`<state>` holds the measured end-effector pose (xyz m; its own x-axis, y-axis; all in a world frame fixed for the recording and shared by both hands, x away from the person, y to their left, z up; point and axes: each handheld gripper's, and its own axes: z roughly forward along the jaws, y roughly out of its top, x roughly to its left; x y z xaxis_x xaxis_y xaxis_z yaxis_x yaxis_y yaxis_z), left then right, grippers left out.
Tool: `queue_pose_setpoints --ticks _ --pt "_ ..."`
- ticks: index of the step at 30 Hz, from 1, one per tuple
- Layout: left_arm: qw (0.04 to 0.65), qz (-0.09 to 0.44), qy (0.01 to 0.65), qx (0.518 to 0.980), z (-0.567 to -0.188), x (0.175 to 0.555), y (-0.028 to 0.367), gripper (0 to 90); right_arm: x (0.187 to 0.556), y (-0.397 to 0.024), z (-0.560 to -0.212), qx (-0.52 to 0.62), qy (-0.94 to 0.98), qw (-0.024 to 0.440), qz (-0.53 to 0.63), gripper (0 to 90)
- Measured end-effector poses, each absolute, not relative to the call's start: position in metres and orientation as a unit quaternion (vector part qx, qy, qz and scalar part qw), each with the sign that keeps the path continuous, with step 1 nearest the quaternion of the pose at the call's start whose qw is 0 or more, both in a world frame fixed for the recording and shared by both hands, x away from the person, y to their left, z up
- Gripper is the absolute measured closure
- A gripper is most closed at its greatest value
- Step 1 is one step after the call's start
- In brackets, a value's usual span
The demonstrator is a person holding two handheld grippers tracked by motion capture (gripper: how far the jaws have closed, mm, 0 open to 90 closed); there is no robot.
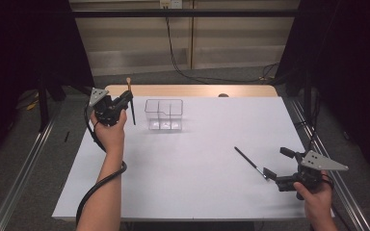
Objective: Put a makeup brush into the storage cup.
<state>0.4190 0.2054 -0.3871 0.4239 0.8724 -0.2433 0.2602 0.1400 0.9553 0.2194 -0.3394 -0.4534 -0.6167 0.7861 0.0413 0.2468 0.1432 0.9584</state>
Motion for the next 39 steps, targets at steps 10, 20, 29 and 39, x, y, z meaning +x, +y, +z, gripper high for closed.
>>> queue_pose_setpoints --ticks 10,20,29,39 --pt "0.603 0.260 0.457 0.600 -0.382 0.421 0.199 84.1 0.220 -0.339 -0.453 0.361 0.715 0.247 0.546 0.0" --pt "0.610 0.261 0.450 0.597 -0.376 0.425 0.193 84.1 0.219 -0.340 -0.453 0.361 0.714 0.247 0.546 0.0" --pt "0.616 0.261 0.449 0.592 -0.371 0.431 0.188 84.0 0.219 -0.340 -0.453 0.363 0.714 0.246 0.546 0.0" --pt "0.621 0.264 0.444 0.590 -0.365 0.437 0.180 84.0 0.220 -0.340 -0.454 0.362 0.715 0.246 0.546 0.0"
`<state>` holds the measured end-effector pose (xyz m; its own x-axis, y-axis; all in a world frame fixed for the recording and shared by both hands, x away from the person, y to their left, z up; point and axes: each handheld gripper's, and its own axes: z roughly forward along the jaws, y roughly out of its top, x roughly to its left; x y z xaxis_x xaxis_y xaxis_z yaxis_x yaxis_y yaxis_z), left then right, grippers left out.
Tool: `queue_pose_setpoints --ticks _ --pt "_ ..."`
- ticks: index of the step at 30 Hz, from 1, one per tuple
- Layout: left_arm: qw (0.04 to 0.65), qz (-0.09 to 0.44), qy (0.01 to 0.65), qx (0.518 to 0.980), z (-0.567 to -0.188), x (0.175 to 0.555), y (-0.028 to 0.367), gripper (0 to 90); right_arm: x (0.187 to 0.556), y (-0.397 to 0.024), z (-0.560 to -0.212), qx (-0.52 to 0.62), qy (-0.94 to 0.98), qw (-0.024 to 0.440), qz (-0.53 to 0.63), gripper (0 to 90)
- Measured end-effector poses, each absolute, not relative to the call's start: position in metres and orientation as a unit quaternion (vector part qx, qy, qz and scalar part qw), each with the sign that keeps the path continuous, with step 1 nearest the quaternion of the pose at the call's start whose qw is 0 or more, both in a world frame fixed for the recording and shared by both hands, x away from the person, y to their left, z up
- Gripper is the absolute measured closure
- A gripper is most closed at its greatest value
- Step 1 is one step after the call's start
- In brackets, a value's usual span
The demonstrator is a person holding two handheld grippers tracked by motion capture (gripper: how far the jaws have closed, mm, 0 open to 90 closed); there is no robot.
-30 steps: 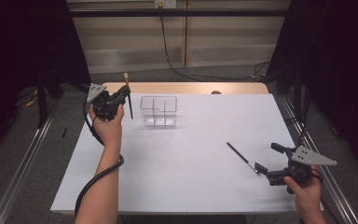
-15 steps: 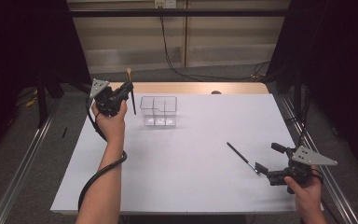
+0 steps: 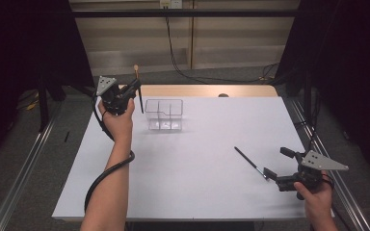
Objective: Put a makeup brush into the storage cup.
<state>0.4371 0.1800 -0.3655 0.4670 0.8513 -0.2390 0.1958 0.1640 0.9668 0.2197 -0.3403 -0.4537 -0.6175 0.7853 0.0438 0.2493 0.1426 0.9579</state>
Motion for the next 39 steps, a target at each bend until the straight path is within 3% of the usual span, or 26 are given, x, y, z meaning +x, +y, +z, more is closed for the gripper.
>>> queue_pose_setpoints --ticks 39 --pt "0.624 0.279 0.426 0.593 -0.367 0.452 0.157 84.0 0.220 -0.341 -0.454 0.361 0.715 0.245 0.546 0.0"
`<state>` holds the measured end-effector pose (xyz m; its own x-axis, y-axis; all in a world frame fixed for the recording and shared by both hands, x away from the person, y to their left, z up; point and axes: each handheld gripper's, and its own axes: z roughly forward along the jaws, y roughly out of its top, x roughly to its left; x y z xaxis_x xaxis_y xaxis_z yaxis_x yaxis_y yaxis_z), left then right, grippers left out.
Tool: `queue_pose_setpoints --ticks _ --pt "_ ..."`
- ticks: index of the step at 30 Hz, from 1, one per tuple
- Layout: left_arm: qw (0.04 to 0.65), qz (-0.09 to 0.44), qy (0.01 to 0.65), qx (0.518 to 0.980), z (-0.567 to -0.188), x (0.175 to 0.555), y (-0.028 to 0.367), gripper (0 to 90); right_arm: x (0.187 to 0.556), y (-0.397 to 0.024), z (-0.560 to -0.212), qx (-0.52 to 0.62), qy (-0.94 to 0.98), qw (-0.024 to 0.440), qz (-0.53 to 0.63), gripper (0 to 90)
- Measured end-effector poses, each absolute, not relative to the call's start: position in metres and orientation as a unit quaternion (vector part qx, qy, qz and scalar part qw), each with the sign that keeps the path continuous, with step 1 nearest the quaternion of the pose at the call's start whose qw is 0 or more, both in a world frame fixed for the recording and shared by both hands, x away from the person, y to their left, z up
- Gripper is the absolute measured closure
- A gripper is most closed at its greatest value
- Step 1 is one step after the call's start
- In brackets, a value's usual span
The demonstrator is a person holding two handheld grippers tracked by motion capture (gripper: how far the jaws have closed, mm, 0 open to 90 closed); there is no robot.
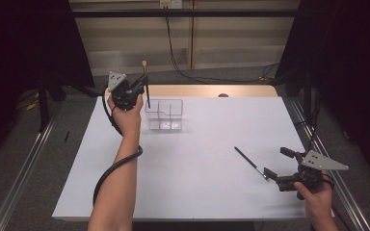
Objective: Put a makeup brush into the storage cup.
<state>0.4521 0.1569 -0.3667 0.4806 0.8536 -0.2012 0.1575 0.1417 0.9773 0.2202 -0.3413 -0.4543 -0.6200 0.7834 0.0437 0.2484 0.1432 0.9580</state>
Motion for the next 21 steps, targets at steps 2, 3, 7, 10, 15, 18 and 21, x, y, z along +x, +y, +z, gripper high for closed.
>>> queue_pose_setpoints --ticks 2,3,7,10,15,18,21 --pt "0.624 0.281 0.425 0.593 -0.3671 0.4529 0.1565 84.0 0.2203 -0.3411 -0.4543 0.360 0.715 0.245 0.547 0.0" --pt "0.623 0.282 0.425 0.594 -0.3674 0.4532 0.1565 83.9 0.2202 -0.3410 -0.4542 0.360 0.715 0.246 0.546 0.0" --pt "0.623 0.282 0.425 0.593 -0.3687 0.4539 0.1558 83.9 0.2202 -0.3414 -0.4544 0.361 0.715 0.246 0.546 0.0" --pt "0.622 0.281 0.426 0.593 -0.3702 0.4548 0.1553 83.9 0.2202 -0.3412 -0.4546 0.361 0.716 0.245 0.545 0.0" --pt "0.619 0.284 0.425 0.596 -0.3725 0.4564 0.1546 83.9 0.2204 -0.3414 -0.4546 0.361 0.716 0.246 0.544 0.0" --pt "0.617 0.286 0.425 0.597 -0.3739 0.4572 0.1541 83.9 0.2205 -0.3415 -0.4549 0.361 0.716 0.245 0.544 0.0" --pt "0.616 0.285 0.425 0.599 -0.3755 0.4572 0.1526 83.9 0.2206 -0.3413 -0.4549 0.361 0.716 0.245 0.544 0.0"
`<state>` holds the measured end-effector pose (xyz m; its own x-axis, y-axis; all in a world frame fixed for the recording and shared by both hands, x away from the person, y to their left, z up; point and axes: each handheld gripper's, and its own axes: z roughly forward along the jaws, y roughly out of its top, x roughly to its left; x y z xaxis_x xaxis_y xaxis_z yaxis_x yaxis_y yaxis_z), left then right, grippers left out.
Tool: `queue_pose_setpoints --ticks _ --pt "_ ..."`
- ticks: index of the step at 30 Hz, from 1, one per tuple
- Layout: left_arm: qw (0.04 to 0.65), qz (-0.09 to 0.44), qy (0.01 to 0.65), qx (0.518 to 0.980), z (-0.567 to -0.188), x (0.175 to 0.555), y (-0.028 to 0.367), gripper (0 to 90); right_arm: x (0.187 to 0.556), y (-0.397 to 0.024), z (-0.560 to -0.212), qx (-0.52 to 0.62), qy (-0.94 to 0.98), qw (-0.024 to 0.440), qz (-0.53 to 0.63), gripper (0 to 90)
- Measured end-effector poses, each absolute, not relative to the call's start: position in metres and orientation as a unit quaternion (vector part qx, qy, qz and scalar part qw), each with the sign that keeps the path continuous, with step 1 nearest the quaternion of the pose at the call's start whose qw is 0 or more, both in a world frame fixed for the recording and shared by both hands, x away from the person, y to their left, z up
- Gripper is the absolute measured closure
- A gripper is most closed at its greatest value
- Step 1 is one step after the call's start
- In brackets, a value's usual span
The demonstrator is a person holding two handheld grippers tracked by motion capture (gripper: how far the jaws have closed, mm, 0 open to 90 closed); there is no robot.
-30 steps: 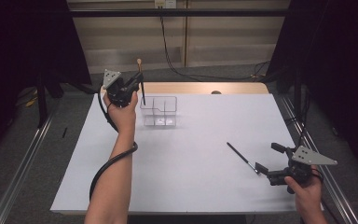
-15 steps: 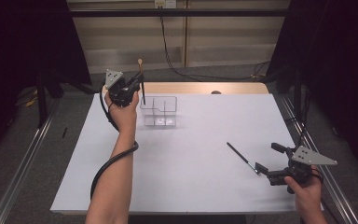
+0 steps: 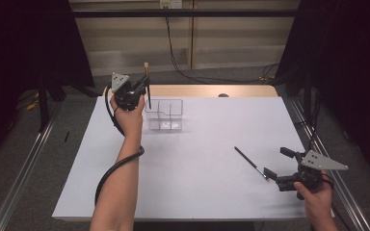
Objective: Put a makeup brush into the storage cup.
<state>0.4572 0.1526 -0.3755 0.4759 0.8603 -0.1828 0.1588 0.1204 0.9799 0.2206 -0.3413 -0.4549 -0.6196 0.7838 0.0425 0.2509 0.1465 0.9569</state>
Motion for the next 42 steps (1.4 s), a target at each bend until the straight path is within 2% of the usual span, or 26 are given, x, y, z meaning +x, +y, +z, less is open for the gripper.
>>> queue_pose_setpoints --ticks 42 --pt "0.608 0.289 0.429 0.602 -0.391 0.455 0.152 83.9 0.221 -0.340 -0.455 0.354 0.716 0.241 0.552 0.0"
